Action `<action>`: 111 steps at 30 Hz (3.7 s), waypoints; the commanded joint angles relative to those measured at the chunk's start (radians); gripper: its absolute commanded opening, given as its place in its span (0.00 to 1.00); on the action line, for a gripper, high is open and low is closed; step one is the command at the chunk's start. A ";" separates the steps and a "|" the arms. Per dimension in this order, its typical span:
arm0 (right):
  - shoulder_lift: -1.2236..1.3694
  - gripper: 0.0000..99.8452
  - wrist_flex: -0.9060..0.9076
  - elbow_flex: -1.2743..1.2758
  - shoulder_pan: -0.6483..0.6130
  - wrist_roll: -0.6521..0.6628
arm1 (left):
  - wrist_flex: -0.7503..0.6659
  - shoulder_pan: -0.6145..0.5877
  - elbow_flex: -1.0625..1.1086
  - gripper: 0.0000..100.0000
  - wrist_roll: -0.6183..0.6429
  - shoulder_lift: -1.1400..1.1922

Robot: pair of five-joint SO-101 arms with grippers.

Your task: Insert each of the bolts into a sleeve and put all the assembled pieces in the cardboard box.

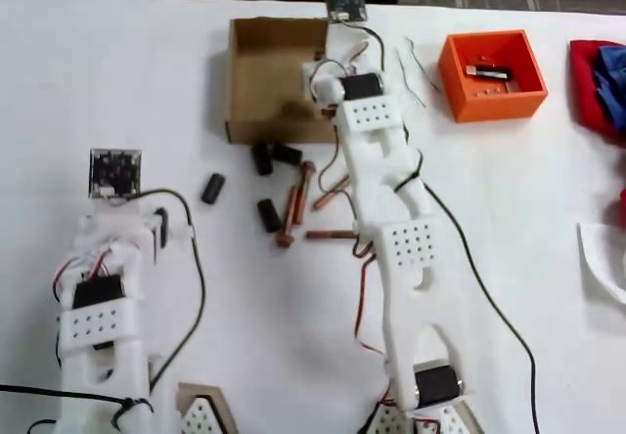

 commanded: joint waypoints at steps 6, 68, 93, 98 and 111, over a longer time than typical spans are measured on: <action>-0.018 0.02 -0.028 -0.008 0.012 0.005 | -0.012 -0.002 -0.002 0.22 0.003 -0.012; -0.503 0.12 0.786 -0.146 -0.117 0.206 | 0.443 -0.080 -0.476 0.22 0.015 -0.014; -0.723 0.12 0.074 1.174 -0.437 0.120 | 0.559 -0.448 -0.495 0.22 0.020 -0.015; -0.601 0.12 0.142 1.022 -0.415 0.115 | 0.560 -0.448 -0.495 0.22 0.020 -0.015; -0.547 0.12 0.259 0.925 -0.412 0.118 | 0.559 -0.448 -0.495 0.22 0.020 -0.015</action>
